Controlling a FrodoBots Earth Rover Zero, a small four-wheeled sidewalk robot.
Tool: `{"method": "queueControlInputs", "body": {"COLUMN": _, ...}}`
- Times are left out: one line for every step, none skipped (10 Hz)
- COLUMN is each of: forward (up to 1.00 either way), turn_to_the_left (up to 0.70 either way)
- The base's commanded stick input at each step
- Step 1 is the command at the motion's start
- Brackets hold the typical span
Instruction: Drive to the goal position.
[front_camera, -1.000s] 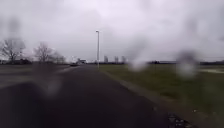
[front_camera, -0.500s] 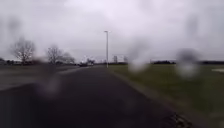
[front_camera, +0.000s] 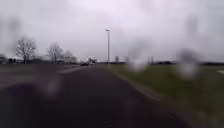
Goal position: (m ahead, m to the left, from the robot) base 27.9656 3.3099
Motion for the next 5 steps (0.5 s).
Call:
{"method": "queueControlInputs", "body": {"forward": 1.00, "turn_to_the_left": 0.05}}
{"method": "queueControlInputs", "body": {"forward": 1.00, "turn_to_the_left": 0.09}}
{"method": "queueControlInputs", "body": {"forward": 1.00, "turn_to_the_left": 0.24}}
{"method": "queueControlInputs", "body": {"forward": 1.00, "turn_to_the_left": 0.06}}
{"method": "queueControlInputs", "body": {"forward": 1.00, "turn_to_the_left": 0.00}}
